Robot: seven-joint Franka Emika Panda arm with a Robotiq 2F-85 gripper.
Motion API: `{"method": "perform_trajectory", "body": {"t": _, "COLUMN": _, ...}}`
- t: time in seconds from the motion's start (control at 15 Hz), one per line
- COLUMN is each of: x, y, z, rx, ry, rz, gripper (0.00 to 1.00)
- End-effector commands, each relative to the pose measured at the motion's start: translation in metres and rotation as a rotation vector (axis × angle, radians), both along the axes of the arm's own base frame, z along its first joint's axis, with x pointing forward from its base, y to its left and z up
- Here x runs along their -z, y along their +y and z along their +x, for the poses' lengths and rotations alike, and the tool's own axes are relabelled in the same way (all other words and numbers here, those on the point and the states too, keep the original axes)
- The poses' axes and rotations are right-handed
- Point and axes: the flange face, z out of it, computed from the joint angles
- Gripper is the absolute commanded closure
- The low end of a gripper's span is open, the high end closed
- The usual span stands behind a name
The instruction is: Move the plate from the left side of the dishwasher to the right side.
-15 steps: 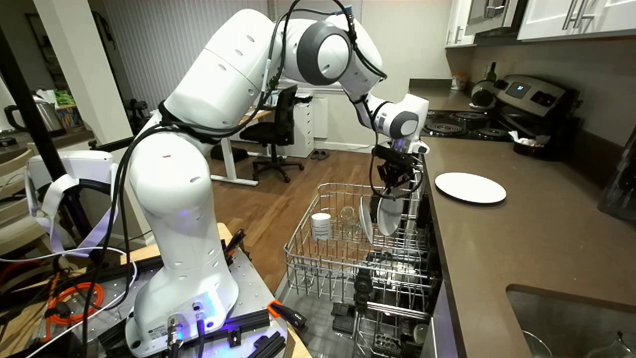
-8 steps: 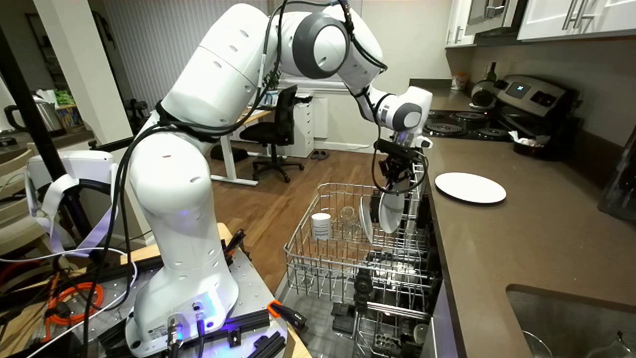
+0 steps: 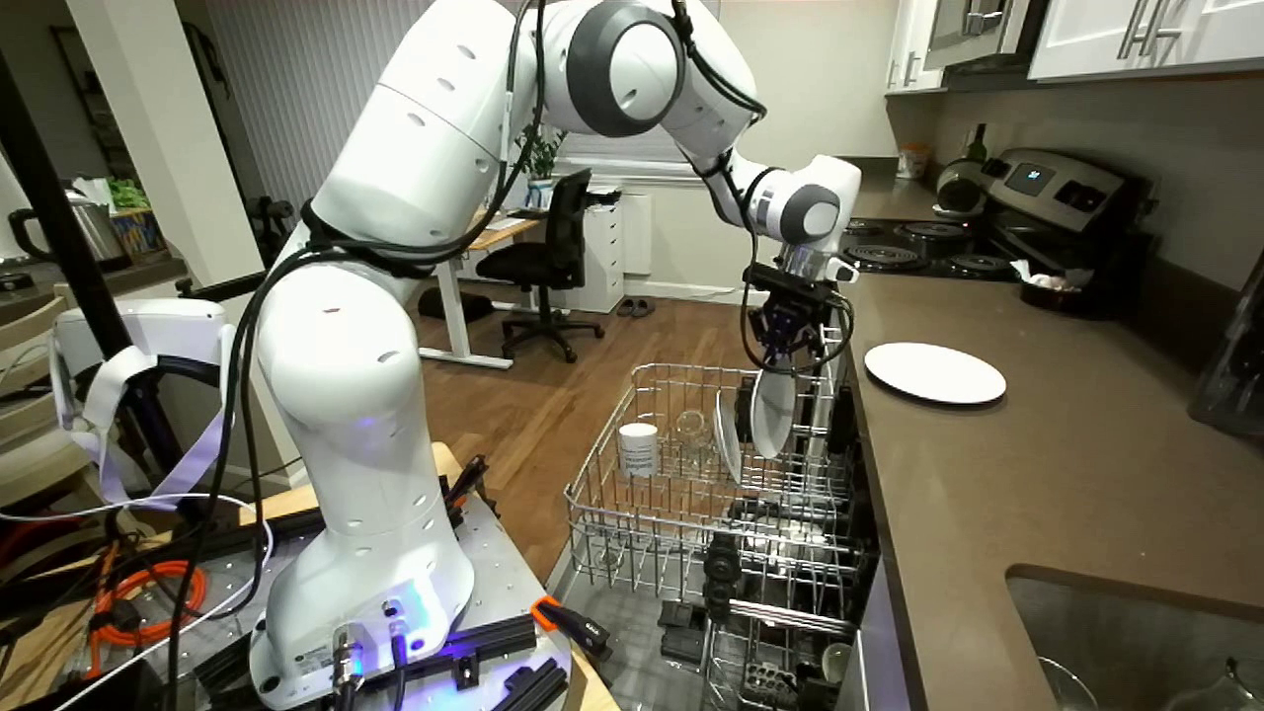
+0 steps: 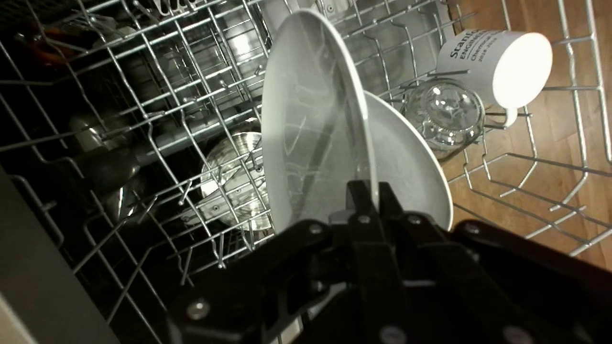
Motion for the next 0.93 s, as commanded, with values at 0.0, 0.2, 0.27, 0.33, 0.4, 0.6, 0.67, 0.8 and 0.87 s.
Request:
{"method": "perform_trajectory", "body": {"t": 0.0, "x": -0.018, "y": -0.005, "z": -0.022, "rx": -0.065, "ry": 0.016, "rz": -0.012, "gripper": 0.98}}
{"method": "perform_trajectory", "body": {"t": 0.2, "x": -0.004, "y": -0.002, "z": -0.013, "rx": -0.028, "ry": 0.014, "rz": -0.004, "gripper": 0.94}}
{"method": "perform_trajectory", "body": {"t": 0.27, "x": -0.006, "y": -0.003, "z": -0.016, "rx": -0.028, "ry": 0.014, "rz": -0.006, "gripper": 0.94}}
{"method": "perform_trajectory", "body": {"t": 0.33, "x": -0.009, "y": -0.003, "z": -0.018, "rx": -0.028, "ry": 0.013, "rz": -0.007, "gripper": 0.94}}
{"method": "perform_trajectory", "body": {"t": 0.4, "x": -0.011, "y": -0.003, "z": -0.019, "rx": -0.028, "ry": 0.012, "rz": -0.007, "gripper": 0.94}}
{"method": "perform_trajectory", "body": {"t": 0.6, "x": -0.013, "y": -0.003, "z": -0.021, "rx": -0.046, "ry": 0.017, "rz": -0.012, "gripper": 0.98}}
{"method": "perform_trajectory", "body": {"t": 0.67, "x": -0.011, "y": -0.005, "z": -0.023, "rx": -0.051, "ry": 0.025, "rz": -0.013, "gripper": 0.98}}
{"method": "perform_trajectory", "body": {"t": 0.8, "x": -0.009, "y": -0.010, "z": -0.026, "rx": -0.054, "ry": 0.036, "rz": -0.023, "gripper": 0.98}}
{"method": "perform_trajectory", "body": {"t": 0.87, "x": -0.009, "y": -0.013, "z": -0.028, "rx": -0.057, "ry": 0.043, "rz": -0.026, "gripper": 0.98}}
